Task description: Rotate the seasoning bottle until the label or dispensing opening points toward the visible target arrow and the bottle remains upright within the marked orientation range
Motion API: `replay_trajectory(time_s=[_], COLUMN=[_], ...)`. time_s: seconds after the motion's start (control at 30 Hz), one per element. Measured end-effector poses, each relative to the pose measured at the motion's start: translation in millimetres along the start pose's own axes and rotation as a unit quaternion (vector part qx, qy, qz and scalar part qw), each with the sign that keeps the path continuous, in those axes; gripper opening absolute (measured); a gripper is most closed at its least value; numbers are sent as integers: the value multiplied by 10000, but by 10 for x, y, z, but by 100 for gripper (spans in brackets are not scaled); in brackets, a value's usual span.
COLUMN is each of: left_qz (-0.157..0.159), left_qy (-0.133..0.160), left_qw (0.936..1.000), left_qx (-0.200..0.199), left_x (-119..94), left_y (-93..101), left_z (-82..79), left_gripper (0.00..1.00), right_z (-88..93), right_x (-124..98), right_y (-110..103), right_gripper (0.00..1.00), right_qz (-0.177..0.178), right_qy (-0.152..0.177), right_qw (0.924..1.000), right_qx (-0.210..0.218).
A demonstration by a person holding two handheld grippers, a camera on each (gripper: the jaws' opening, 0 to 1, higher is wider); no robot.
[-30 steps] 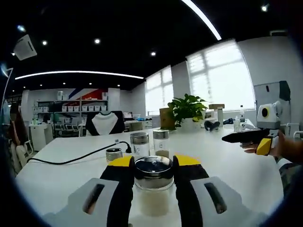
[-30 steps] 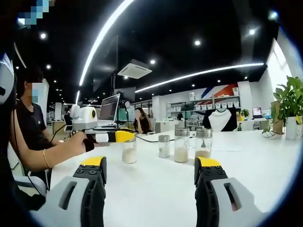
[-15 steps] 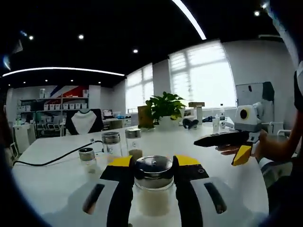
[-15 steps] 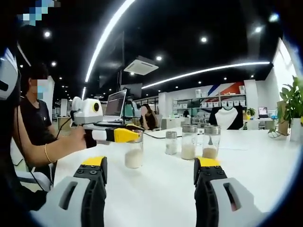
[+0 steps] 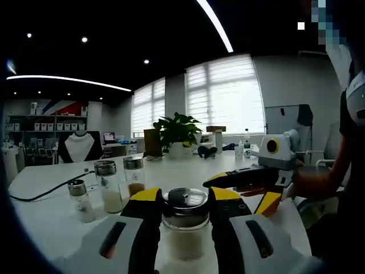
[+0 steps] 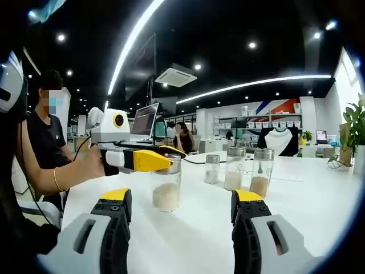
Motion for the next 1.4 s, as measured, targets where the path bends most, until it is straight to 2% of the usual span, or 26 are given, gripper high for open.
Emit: replay_trajectory(time_s=[0.17, 0.23, 0.27, 0.5, 0.67, 0.83, 0.9, 0.97, 1.1, 1.23, 1.4], left_qz=[143, 206, 237, 425, 604, 821, 986, 1072, 1251, 1488, 1624], left_qy=[36, -6, -66, -63, -112, -60, 54, 21, 21, 62, 119], left_qw=[9999, 9998, 9995, 9991, 9980, 9966, 9945, 9937, 9915, 9886, 9866], left_qx=[-71, 29, 206, 51, 132, 82, 357, 314, 366, 221, 93], left_x=[48, 64, 84, 121, 125, 141, 145, 158, 179, 172, 144], left_y=[1, 13, 48, 57, 120, 168, 211, 287, 391, 467, 513], left_z=[4, 1, 2, 33, 42, 24, -14, -26, -36, -2, 24], left_gripper=[34, 34, 34, 34, 34, 34, 34, 34, 34, 34, 34], right_z=[33, 60, 70, 113, 108, 108, 97, 108, 148, 200, 212], right_x=[43, 58, 63, 135, 167, 204, 217, 223, 242, 249, 249], right_y=[42, 54, 58, 131, 184, 92, 26, -8, -54, -73, -148], right_gripper=[71, 71, 70, 66, 65, 63, 62, 61, 57, 48, 44], right_qz=[-106, -120, -145, -376, -465, -816, -1033, -1161, -1275, -1274, -1484], right_qy=[-54, -93, -104, -43, -21, -33, 27, 14, -105, -277, -271], right_qw=[9999, 9999, 9998, 9992, 9987, 9964, 9941, 9928, 9916, 9914, 9885], right_qx=[-1, -1, -8, 118, 199, 235, 335, 278, 169, -147, -63])
Point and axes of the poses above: the point that each gripper's makers call its tool centre point, and the gripper's own axes: x roughly forward along the fingers, y roughly to its right, z roughly out of its underside, the point moved 5 cm from there along -x, roughly backward along the fingers, and after that the axes turned 6 degrees about y, right-handed, at the moved point
